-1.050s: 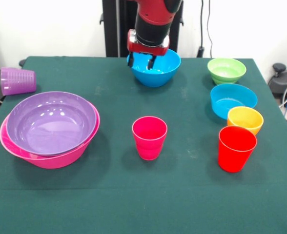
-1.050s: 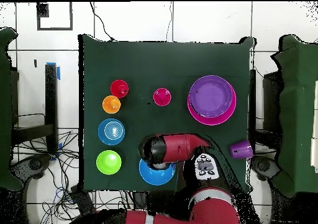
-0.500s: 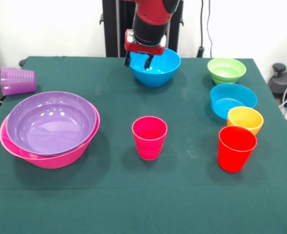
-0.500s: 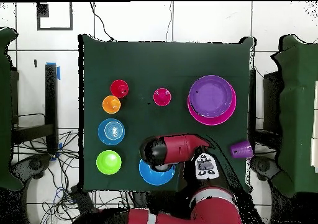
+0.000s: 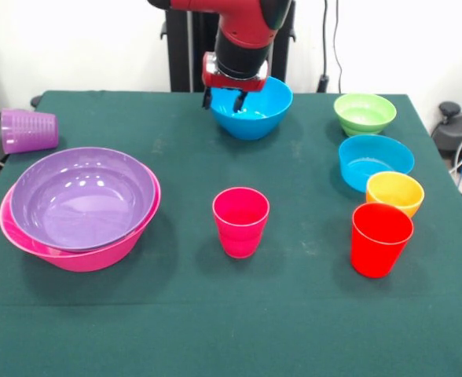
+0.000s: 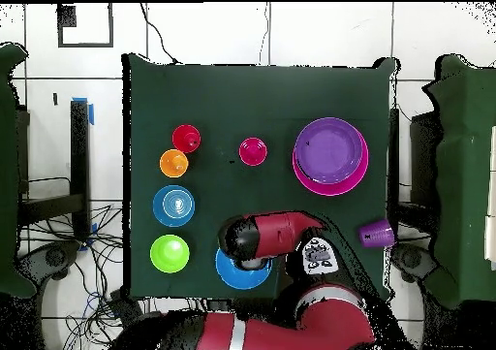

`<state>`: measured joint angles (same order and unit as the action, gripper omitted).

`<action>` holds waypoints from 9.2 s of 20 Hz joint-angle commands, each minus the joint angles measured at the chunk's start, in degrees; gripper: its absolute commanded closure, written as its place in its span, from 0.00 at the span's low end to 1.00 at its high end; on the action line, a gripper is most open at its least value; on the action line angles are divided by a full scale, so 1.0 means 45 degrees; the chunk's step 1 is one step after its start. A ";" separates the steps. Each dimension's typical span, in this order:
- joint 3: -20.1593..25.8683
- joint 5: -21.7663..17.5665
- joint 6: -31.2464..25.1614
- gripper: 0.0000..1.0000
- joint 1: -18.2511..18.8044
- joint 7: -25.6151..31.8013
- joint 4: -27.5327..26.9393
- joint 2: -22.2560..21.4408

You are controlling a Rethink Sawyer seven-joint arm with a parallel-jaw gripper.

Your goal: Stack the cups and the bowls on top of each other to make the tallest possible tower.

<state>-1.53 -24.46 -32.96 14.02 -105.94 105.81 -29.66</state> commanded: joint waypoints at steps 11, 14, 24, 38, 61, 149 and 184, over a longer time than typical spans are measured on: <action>0.1157 -0.0722 0.0572 0.00 0.0114 0.0238 -0.0917 0.1407; 0.1099 -0.0728 0.0489 0.00 0.0052 0.0176 -0.0946 0.1382; 0.0941 -0.0862 0.0815 0.00 0.0019 -0.0167 -0.1294 0.1751; 0.2635 -0.0874 0.0231 1.00 0.1890 0.1900 -0.1280 0.1560; 0.7693 -0.0607 -0.2940 1.00 0.7161 0.4587 -0.1612 0.2688; 1.1849 -0.1058 -0.9836 1.00 0.9770 0.6883 -0.4404 0.0239; 1.1365 -0.3314 -1.0822 1.00 1.0581 1.0451 -0.7697 0.1902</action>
<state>53.24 -34.42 -77.70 62.38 -82.10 75.00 -24.91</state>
